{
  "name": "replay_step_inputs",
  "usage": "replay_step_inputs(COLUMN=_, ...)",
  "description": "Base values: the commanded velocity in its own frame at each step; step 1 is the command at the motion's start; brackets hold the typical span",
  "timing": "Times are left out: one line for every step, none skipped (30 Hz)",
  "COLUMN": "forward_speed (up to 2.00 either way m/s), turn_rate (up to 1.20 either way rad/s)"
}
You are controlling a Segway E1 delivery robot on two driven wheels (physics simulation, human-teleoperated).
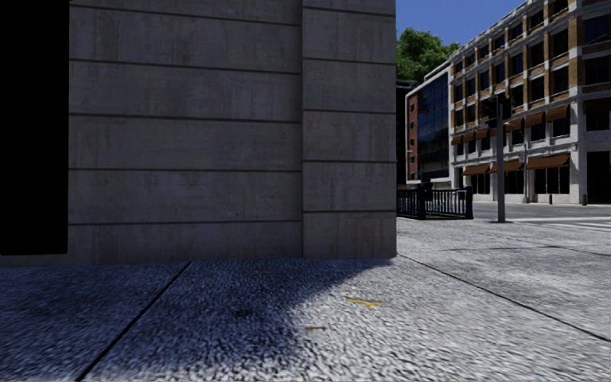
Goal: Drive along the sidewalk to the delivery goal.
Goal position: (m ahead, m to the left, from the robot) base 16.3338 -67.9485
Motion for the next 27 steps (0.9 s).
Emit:
replay_step_inputs(forward_speed=1.46, turn_rate=0.0)
replay_step_inputs(forward_speed=1.46, turn_rate=0.0)
replay_step_inputs(forward_speed=1.46, turn_rate=-0.03)
replay_step_inputs(forward_speed=1.46, turn_rate=-0.22)
replay_step_inputs(forward_speed=1.46, turn_rate=-0.37)
replay_step_inputs(forward_speed=1.46, turn_rate=-0.45)
replay_step_inputs(forward_speed=1.46, turn_rate=-0.49)
replay_step_inputs(forward_speed=1.46, turn_rate=-0.49)
replay_step_inputs(forward_speed=1.46, turn_rate=-0.51)
replay_step_inputs(forward_speed=1.46, turn_rate=-0.53)
replay_step_inputs(forward_speed=1.46, turn_rate=-0.54)
replay_step_inputs(forward_speed=1.46, turn_rate=-0.54)
replay_step_inputs(forward_speed=1.46, turn_rate=-0.54)
replay_step_inputs(forward_speed=1.46, turn_rate=-0.54)
replay_step_inputs(forward_speed=1.46, turn_rate=-0.54)
replay_step_inputs(forward_speed=1.46, turn_rate=-0.54)
replay_step_inputs(forward_speed=1.46, turn_rate=-0.54)
replay_step_inputs(forward_speed=1.46, turn_rate=-0.54)
replay_step_inputs(forward_speed=1.46, turn_rate=-0.55)
replay_step_inputs(forward_speed=1.46, turn_rate=-0.57)
replay_step_inputs(forward_speed=1.46, turn_rate=-0.58)
replay_step_inputs(forward_speed=1.46, turn_rate=-0.58)
replay_step_inputs(forward_speed=1.46, turn_rate=-0.58)
replay_step_inputs(forward_speed=1.46, turn_rate=-0.59)
replay_step_inputs(forward_speed=1.46, turn_rate=-0.74)
replay_step_inputs(forward_speed=1.46, turn_rate=-0.88)
replay_step_inputs(forward_speed=1.46, turn_rate=-0.88)
